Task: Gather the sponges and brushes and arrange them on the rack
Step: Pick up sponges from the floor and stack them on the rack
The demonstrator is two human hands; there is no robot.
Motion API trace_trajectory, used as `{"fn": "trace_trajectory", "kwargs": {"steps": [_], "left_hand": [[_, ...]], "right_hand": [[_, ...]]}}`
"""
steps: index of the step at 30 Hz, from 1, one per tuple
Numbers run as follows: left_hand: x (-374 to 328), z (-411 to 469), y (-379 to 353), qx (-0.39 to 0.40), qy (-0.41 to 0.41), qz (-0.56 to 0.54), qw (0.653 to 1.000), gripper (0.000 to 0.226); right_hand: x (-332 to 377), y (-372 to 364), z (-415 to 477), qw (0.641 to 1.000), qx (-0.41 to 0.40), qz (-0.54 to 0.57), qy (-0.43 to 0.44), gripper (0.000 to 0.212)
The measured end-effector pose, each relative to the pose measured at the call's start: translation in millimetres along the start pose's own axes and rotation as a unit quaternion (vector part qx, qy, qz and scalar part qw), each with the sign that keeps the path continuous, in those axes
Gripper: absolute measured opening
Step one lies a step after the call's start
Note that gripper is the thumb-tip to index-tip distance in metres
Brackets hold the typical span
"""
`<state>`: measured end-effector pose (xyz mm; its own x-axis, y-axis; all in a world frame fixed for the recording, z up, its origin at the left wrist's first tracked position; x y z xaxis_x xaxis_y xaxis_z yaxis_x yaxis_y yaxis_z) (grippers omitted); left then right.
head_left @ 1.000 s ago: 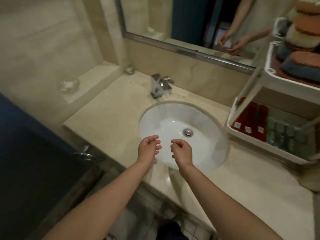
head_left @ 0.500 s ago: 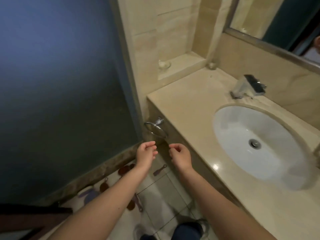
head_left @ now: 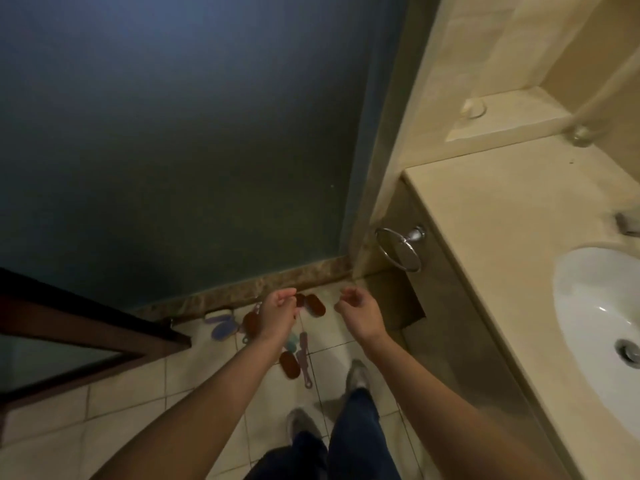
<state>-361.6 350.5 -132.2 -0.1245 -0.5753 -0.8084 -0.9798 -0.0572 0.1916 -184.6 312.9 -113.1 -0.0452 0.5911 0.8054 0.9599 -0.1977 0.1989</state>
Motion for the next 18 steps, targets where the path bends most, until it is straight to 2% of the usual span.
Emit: {"fn": "trace_trajectory", "kwargs": {"steps": [9, 13, 18], "left_hand": [[72, 92, 5, -0.034, 0.063, -0.023, 0.997, 0.016], [131, 157, -17, -0.033, 0.093, -0.043, 0.994, 0.017], [216, 245, -58, -0.025, 0.112, -0.061, 0.992, 0.021]], "right_hand": [[-49, -38, 111, 0.995, 0.034, -0.094, -0.029, 0.037], [-101, -59, 185, 0.993, 0.042, -0.103, -0.040, 0.030], [-186, -87, 282, 0.991, 0.047, -0.110, -0.060, 0.033]]}}
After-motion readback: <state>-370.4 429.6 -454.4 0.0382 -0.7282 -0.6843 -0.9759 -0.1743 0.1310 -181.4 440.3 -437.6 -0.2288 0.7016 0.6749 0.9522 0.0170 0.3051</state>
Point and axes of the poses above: each hand's wrist, its own z-axis towards the middle knuckle, its own y-axis out of the back of the hand, x = y × z, the point moved 7 cm from there along z, towards the middle knuckle, and after that the axes turned 1 degree about -y, right-handed, at the moved point
